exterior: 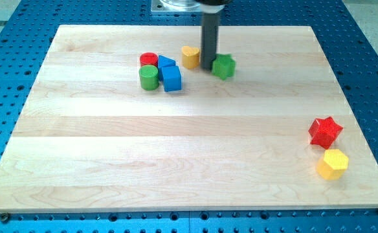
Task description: Move the green star top left to the red star
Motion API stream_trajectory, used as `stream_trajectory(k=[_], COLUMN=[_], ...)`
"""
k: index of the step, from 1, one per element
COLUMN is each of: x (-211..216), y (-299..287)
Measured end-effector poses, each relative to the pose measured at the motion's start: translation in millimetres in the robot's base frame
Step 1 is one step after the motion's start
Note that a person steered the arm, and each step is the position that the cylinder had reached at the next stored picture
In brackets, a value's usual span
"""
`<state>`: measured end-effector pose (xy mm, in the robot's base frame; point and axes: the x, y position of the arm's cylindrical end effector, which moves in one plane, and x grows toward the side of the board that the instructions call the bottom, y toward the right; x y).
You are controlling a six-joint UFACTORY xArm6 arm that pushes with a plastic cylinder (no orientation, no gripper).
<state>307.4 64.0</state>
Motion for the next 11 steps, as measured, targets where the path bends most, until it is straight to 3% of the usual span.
stream_trajectory(k=[1, 2, 6, 7, 8, 9, 11], x=[16.8, 59.4, 36.6, 61.7, 105.6, 91.1, 124.1], y=[21.0, 54.2, 55.2, 18.7, 81.5, 75.4, 93.7])
